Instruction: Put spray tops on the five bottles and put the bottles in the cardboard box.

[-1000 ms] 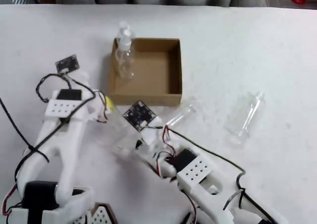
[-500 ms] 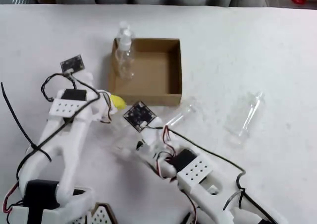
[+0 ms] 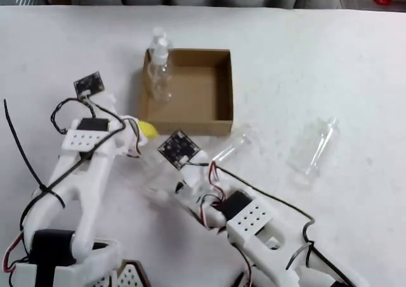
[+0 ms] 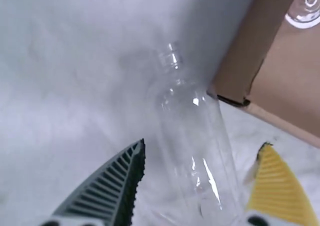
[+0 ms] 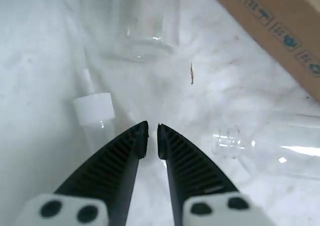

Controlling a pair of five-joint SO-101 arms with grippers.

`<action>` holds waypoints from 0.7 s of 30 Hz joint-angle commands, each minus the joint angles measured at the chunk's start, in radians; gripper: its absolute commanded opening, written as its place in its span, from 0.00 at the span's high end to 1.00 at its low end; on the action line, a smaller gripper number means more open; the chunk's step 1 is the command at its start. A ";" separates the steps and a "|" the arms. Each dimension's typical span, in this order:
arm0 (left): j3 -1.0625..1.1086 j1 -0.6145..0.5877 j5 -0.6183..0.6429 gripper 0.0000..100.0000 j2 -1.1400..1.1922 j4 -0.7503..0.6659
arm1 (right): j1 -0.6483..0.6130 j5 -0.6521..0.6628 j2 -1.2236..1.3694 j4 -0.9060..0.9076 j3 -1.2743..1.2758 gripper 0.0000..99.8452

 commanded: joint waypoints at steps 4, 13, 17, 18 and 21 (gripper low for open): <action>-0.005 -0.010 0.008 0.68 -0.005 -0.023 | 0.012 0.012 -0.030 0.002 -0.008 0.98; -0.052 -0.033 0.008 0.68 0.104 -0.015 | 0.012 0.012 -0.030 0.015 -0.008 0.98; -0.104 -0.054 0.008 0.68 0.170 0.002 | 0.012 0.012 -0.030 0.015 -0.008 0.98; -0.107 -0.058 0.008 0.68 0.171 -0.002 | 0.012 0.012 -0.030 0.015 -0.008 0.98; -0.114 -0.067 0.008 0.68 0.171 -0.003 | 0.012 0.012 -0.030 0.015 -0.008 0.98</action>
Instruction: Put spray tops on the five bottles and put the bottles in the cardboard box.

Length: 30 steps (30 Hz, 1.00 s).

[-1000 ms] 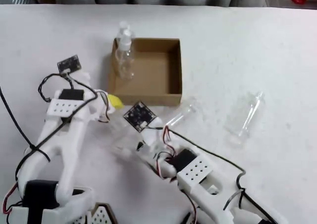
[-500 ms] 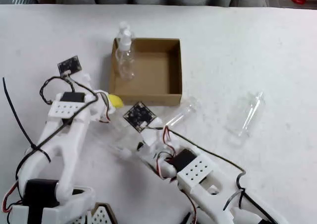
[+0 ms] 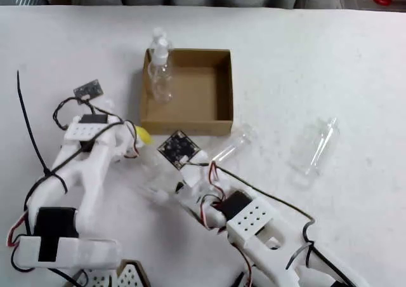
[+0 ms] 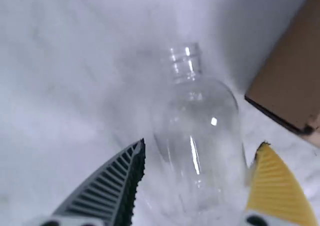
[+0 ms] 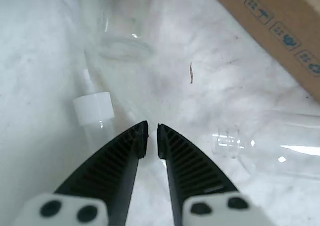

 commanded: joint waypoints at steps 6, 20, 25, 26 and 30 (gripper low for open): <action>-0.061 -0.044 0.003 0.83 -0.002 -0.032 | 0.012 0.012 -0.030 0.015 -0.008 0.98; -0.064 -0.120 -0.072 0.84 -0.005 -0.038 | 0.012 0.012 -0.030 0.016 -0.008 0.98; -0.064 -0.120 -0.072 0.71 -0.007 -0.038 | 0.012 0.012 -0.030 0.016 -0.008 0.98; -0.064 -0.120 -0.072 0.68 -0.007 -0.038 | 0.012 0.012 -0.030 0.016 -0.008 0.98; -0.110 -0.122 -0.072 0.67 -0.004 0.020 | 0.012 0.031 -0.030 0.016 -0.008 0.98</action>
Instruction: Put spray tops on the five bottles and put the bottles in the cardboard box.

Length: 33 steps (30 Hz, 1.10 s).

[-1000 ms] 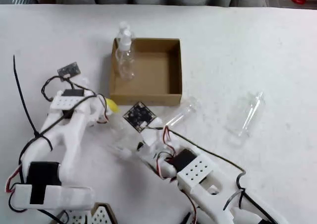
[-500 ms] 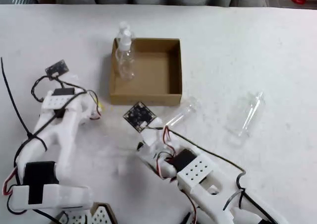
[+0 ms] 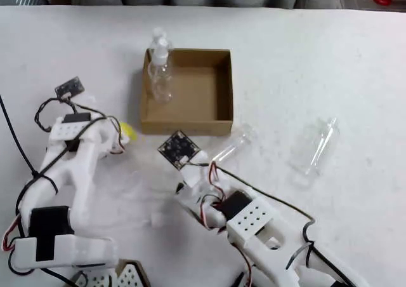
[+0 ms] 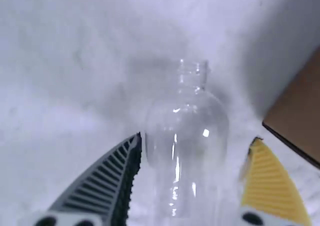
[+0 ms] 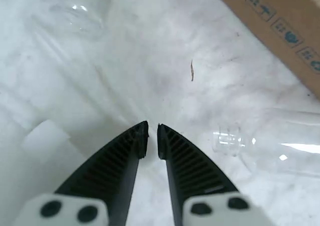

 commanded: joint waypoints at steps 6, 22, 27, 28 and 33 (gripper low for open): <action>-0.153 -0.025 -0.006 0.74 -0.002 0.115 | 0.012 0.072 -0.030 0.007 -0.008 0.98; -0.249 -0.007 0.112 0.74 0.134 0.218 | 0.012 0.074 -0.030 0.007 -0.008 0.98; -0.311 -0.007 0.112 0.74 0.186 0.267 | 0.012 0.074 -0.030 0.007 -0.008 0.98; -0.311 -0.005 0.112 0.74 0.186 0.267 | 0.012 0.074 -0.030 0.007 -0.008 0.98; -0.313 -0.002 0.112 0.78 0.189 0.261 | 0.012 0.074 -0.030 0.007 -0.008 0.98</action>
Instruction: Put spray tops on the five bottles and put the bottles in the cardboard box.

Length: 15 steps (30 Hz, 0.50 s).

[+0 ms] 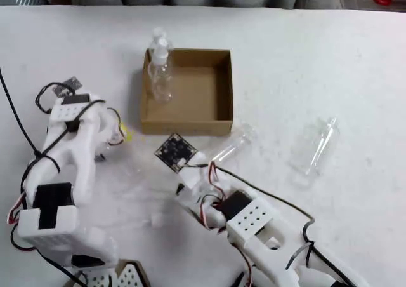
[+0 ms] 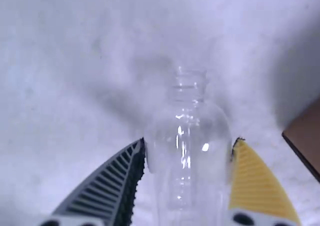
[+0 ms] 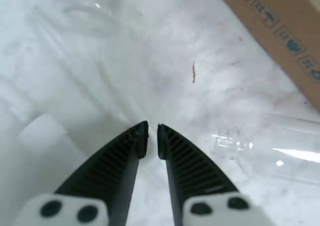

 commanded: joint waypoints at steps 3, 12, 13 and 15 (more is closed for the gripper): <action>-0.064 0.005 0.008 0.94 -0.004 -0.029 | 0.012 0.011 -0.030 0.007 -0.008 0.98; -0.063 0.007 -0.091 0.98 -0.010 -0.049 | 0.012 0.011 -0.030 0.007 -0.008 0.98; -0.066 0.007 -0.147 0.98 -0.010 -0.051 | 0.012 0.011 -0.030 0.007 -0.008 0.98; -0.072 0.005 -0.276 0.98 -0.010 -0.051 | 0.012 0.011 -0.030 0.007 -0.005 0.98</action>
